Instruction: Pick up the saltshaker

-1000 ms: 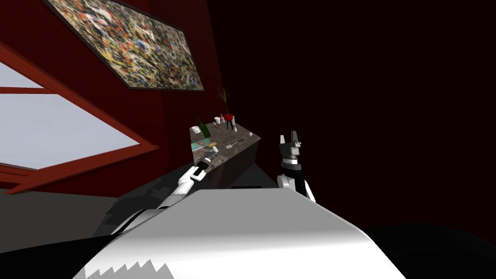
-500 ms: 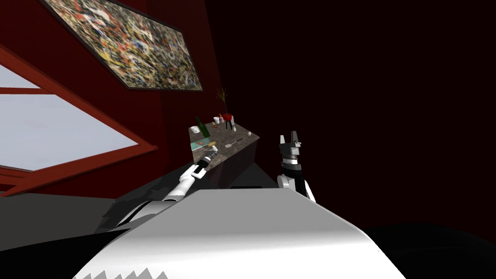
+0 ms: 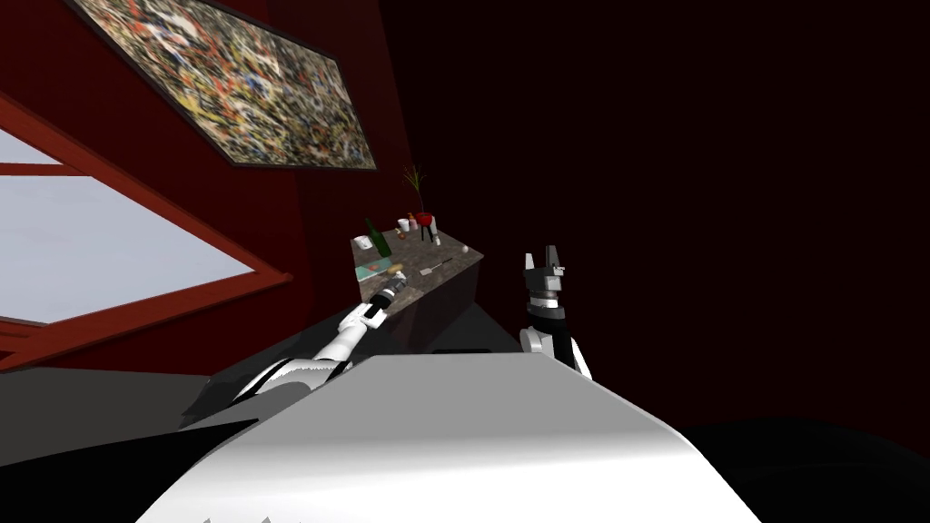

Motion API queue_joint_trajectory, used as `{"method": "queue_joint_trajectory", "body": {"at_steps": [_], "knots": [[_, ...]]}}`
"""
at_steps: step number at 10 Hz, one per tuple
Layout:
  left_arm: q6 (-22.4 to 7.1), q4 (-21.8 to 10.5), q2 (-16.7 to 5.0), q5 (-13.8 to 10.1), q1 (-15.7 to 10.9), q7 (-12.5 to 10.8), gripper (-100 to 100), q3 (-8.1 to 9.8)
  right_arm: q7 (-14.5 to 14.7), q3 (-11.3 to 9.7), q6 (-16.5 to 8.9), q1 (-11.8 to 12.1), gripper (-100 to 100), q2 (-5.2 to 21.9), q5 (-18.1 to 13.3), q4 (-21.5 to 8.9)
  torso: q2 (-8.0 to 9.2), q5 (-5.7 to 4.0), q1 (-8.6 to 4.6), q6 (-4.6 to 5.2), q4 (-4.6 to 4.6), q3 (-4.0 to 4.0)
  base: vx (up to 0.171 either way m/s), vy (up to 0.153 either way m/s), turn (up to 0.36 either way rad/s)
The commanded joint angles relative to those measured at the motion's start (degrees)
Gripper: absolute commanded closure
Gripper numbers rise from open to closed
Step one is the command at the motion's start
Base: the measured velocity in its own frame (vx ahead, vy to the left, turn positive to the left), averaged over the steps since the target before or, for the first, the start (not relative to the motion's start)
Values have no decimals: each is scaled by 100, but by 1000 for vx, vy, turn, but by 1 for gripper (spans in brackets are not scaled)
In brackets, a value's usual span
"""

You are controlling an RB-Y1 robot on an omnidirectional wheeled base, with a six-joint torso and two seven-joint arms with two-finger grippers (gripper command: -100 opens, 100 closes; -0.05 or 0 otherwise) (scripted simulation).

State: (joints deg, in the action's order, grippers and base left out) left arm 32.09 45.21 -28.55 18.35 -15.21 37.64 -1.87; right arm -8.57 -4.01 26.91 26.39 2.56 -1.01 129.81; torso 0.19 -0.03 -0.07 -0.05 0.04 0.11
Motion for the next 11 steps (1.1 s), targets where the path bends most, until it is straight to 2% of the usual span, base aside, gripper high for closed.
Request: {"method": "queue_joint_trajectory", "body": {"at_steps": [1, 2, 3, 4, 5, 6, 7, 8, 9, 11], "knots": [[58, -286, -8, -26, -124, 27, -100, -1, 0, 0, 0, 0, 0, 0, 0, 0, 0, 0, 0, 0, 0, 0, -29, -4, 1], [58, -357, -8, -26, -124, 27, -100, -1, 0, 0, 0, 0, 0, 0, 0, 0, -4, 1, 4, -1, -1, -2, -6, 0, 5], [180, -526, -71, -202, -365, 143, -100, -39, 0, 0, 0, 1, 0, 0, 0, 0, -11, 2, 6, -2, -3, -6, -44, -14, -65], [180, -695, -71, -202, -464, 143, -100, -39, 0, 0, 0, 0, 0, 0, 0, 0, -4, 1, 1, 2, -1, -3, -52, -19, -40], [180, -853, -71, -202, -464, 143, -100, -39, 0, 0, 0, 0, 0, 0, 0, 0, -1, 0, -1, 0, 0, -1, -23, -9, 5], [180, -853, -71, -202, -464, 143, -100, -39, 0, 0, 0, 0, 0, 0, 0, 0, -6, 1, 3, -2, -2, -3, -4, 0, 10], [302, -1019, -134, -379, -700, 259, -100, -77, 0, 0, 0, 1, 0, 0, 0, 0, -12, 2, 6, -2, -3, -7, -34, -13, -78], [302, -1034, -134, -379, -777, 259, -100, -77, 0, 0, 0, 0, 0, 0, 0, 0, -6, 0, 2, 1, -1, -4, -46, -13, -34], [302, -1005, -134, -379, -805, 259, -100, -77, 0, 0, 0, 0, 0, 0, 0, 0, -3, 0, 0, 0, 0, -1, -27, -9, 10], [302, -1340, -134, -379, -805, 259, -100, -77, 0, 0, 0, 1, 0, 0, 0, 0, -11, 2, 4, -2, -3, -7, -5, -2, 2]]}}
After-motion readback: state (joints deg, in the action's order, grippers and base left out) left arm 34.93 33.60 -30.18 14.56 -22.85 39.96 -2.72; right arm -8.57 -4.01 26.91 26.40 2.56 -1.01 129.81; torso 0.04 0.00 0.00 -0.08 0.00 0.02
